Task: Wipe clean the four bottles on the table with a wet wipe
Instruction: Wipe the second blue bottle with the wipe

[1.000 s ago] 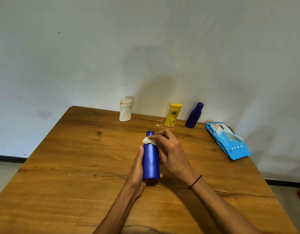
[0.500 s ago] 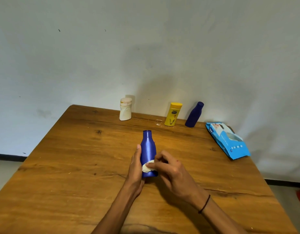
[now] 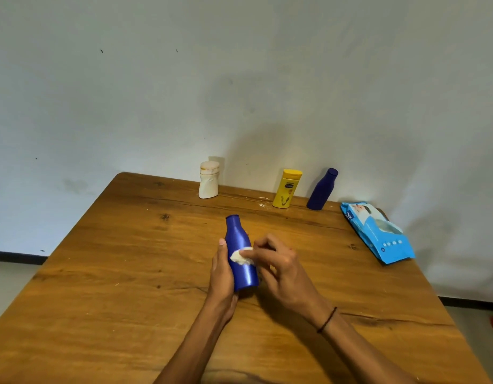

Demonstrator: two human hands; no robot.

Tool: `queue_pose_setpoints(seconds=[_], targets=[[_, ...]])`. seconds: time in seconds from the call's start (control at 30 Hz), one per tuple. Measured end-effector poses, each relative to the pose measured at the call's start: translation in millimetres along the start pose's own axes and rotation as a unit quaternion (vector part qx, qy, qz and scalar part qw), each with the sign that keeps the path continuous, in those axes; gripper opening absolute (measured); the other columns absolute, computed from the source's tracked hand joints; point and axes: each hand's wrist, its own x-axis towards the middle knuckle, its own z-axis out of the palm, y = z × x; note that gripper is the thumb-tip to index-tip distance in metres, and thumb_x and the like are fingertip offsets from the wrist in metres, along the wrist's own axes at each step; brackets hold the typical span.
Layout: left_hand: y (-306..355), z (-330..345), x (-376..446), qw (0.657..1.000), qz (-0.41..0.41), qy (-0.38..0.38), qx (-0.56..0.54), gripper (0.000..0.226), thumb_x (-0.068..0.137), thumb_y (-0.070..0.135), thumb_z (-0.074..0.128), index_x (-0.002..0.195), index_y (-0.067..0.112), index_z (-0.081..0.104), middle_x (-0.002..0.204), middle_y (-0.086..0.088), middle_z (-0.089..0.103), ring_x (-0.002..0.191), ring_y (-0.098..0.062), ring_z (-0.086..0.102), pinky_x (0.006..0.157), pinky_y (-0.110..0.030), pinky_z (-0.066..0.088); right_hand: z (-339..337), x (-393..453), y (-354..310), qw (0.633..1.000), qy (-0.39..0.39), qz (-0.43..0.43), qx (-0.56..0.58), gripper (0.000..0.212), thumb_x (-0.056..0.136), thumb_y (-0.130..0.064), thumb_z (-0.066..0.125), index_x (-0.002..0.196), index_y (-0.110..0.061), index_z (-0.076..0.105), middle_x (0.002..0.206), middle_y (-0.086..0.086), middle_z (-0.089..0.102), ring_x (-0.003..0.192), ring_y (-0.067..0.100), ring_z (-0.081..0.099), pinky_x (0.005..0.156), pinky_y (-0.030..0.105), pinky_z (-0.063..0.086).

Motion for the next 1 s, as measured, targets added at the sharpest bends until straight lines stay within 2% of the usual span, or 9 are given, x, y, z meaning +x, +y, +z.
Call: queue_pose_setpoints(seconds=[0.1, 0.17, 0.3, 0.4, 0.53, 0.63, 0.77, 0.9, 1.0], targets=[[2, -1, 3, 1.000, 0.005, 0.022, 0.012, 0.082, 0.086, 0.076, 0.056, 0.135, 0.010, 0.061, 0.108, -0.023, 0.072, 0.080, -0.025, 0.069, 0.071, -0.039, 0.057, 2, -26, -3, 1.000, -0.013, -0.016, 0.023, 0.031, 0.100, -0.002, 0.059, 0.125, -0.016, 0.073, 0.110, -0.001, 0.056, 0.097, 0.011, 0.058, 0.076, 0.029, 0.050], [0, 0, 2, 0.999, 0.005, 0.030, 0.022, 0.073, 0.096, 0.067, 0.051, 0.136, 0.006, 0.057, 0.096, -0.016, 0.070, 0.074, -0.022, 0.068, 0.064, -0.035, 0.055, 1, -34, -3, 0.999, -0.007, -0.015, 0.027, 0.031, 0.102, -0.003, 0.059, 0.125, -0.017, 0.074, 0.110, -0.002, 0.056, 0.097, 0.011, 0.059, 0.077, 0.027, 0.050], [-1, 4, -1, 0.999, 0.008, -0.002, 0.053, 0.076, 0.093, 0.068, 0.048, 0.135, 0.005, 0.058, 0.094, -0.014, 0.071, 0.076, -0.022, 0.070, 0.065, -0.035, 0.057, 0, -30, -1, 1.000, 0.010, -0.005, 0.010, 0.031, 0.102, -0.006, 0.058, 0.127, -0.018, 0.071, 0.113, -0.002, 0.055, 0.101, 0.007, 0.056, 0.079, 0.028, 0.052], [0, 7, -7, 0.996, 0.019, -0.051, 0.072, 0.064, 0.099, 0.066, 0.044, 0.130, 0.014, 0.065, 0.105, -0.022, 0.074, 0.088, -0.034, 0.070, 0.075, -0.047, 0.058, 1, -11, 2, 0.998, 0.059, 0.019, -0.002, 0.030, 0.101, -0.012, 0.056, 0.127, -0.016, 0.070, 0.115, -0.002, 0.053, 0.105, 0.004, 0.053, 0.083, 0.020, 0.051], [-1, 6, -8, 0.992, 0.031, -0.091, 0.087, 0.053, 0.107, 0.056, 0.036, 0.124, 0.013, 0.062, 0.093, -0.016, 0.072, 0.078, -0.028, 0.068, 0.064, -0.041, 0.060, 1, 20, 11, 0.987, 0.136, 0.079, 0.032, 0.036, 0.096, 0.005, 0.064, 0.125, -0.014, 0.074, 0.109, -0.001, 0.056, 0.100, 0.007, 0.057, 0.079, 0.017, 0.050], [1, 6, -10, 0.994, 0.035, -0.068, 0.080, 0.051, 0.103, 0.058, 0.041, 0.119, 0.017, 0.066, 0.094, -0.013, 0.073, 0.080, -0.024, 0.067, 0.070, -0.036, 0.055, 9, 25, 12, 0.978, 0.158, 0.104, 0.087, 0.034, 0.099, 0.003, 0.063, 0.121, -0.019, 0.076, 0.105, -0.004, 0.059, 0.097, 0.016, 0.061, 0.076, 0.028, 0.055], [-2, 9, -8, 0.997, 0.007, -0.015, 0.074, 0.050, 0.105, 0.060, 0.037, 0.127, 0.027, 0.066, 0.107, -0.008, 0.079, 0.100, -0.024, 0.076, 0.085, -0.040, 0.059, 30, 6, 2, 0.955, 0.156, 0.170, 0.186, 0.033, 0.102, -0.006, 0.062, 0.121, -0.029, 0.075, 0.112, -0.004, 0.063, 0.107, 0.021, 0.064, 0.088, 0.048, 0.058], [-1, 4, -4, 0.999, -0.013, 0.026, 0.029, 0.067, 0.094, 0.069, 0.043, 0.119, 0.011, 0.066, 0.090, -0.015, 0.075, 0.083, -0.029, 0.072, 0.077, -0.044, 0.057, 38, -18, -13, 0.965, 0.134, 0.143, 0.173, 0.037, 0.102, -0.001, 0.060, 0.126, -0.026, 0.074, 0.112, -0.003, 0.061, 0.107, 0.023, 0.063, 0.086, 0.048, 0.058], [-1, -1, -3, 0.999, -0.011, 0.039, 0.003, 0.071, 0.092, 0.070, 0.050, 0.124, 0.008, 0.062, 0.088, -0.014, 0.065, 0.076, -0.026, 0.065, 0.068, -0.040, 0.055, 31, -31, -21, 0.981, 0.101, 0.088, 0.138, 0.044, 0.096, 0.009, 0.061, 0.122, -0.023, 0.077, 0.113, -0.001, 0.059, 0.107, 0.020, 0.062, 0.085, 0.037, 0.056]])
